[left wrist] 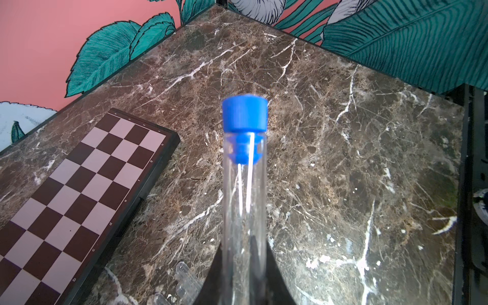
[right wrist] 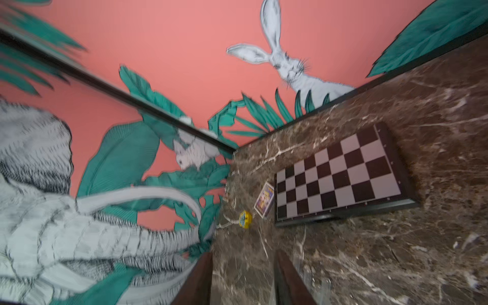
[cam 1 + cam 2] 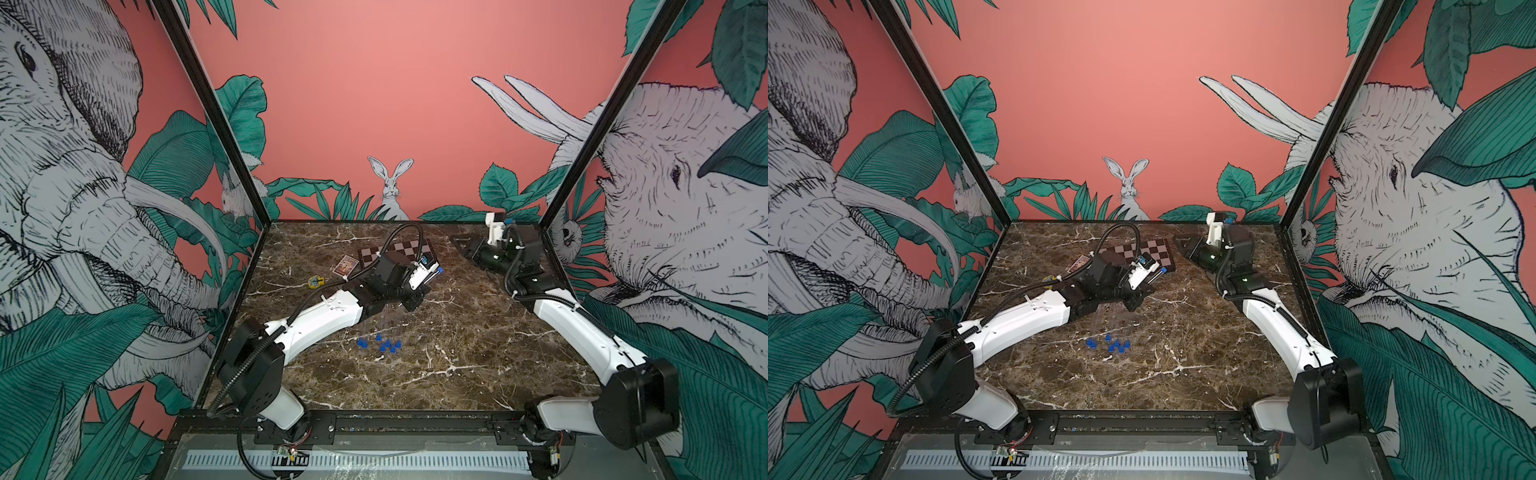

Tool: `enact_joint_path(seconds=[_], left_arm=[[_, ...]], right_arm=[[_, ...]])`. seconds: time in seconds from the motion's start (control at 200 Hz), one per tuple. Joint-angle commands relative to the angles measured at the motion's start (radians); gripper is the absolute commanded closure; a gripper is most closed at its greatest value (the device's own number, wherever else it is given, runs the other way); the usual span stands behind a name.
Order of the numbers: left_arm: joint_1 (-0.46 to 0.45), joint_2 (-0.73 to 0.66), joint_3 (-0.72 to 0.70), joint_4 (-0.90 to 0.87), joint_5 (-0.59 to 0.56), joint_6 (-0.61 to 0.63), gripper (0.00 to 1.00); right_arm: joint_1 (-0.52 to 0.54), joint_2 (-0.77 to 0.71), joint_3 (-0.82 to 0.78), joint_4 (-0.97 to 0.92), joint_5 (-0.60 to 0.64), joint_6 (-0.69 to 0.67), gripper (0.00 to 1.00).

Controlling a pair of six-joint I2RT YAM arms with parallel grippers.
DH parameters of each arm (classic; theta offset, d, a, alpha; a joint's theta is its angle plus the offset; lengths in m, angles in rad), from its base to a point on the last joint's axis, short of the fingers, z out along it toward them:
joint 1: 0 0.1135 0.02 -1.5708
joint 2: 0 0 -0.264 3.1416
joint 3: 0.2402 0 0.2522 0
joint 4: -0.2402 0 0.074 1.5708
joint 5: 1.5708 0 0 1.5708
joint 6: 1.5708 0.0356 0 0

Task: Remove stoppers from test tubes
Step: Open the stopper on the test tube.

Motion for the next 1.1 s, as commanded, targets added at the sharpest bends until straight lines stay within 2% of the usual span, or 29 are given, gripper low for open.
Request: enact_joint_path(seconds=[0.0,0.11,0.4,0.61,0.89,1.095], left_arm=[[0.003,-0.025,0.041,-0.004,0.012,-0.013,1.0],[0.003,-0.021,0.052,-0.004,0.009,-0.013,1.0],[0.003,-0.01,0.073,0.006,0.004,-0.015,1.0],[0.003,-0.015,0.075,0.017,-0.004,-0.017,1.0],[0.002,-0.011,0.076,0.02,-0.004,-0.019,1.0],[0.002,-0.013,0.079,0.026,-0.007,-0.02,1.0]], right_arm=[[0.042,0.018,0.026,0.0,-0.012,-0.013,0.53],[0.058,0.023,0.023,-0.005,0.0,-0.017,0.52],[0.086,0.035,0.024,0.021,-0.01,0.0,0.61],[0.095,0.043,0.018,0.022,-0.011,0.003,0.62],[0.097,0.047,0.017,0.04,-0.012,0.016,0.79],[0.1,0.05,0.015,0.046,-0.013,0.019,0.75]])
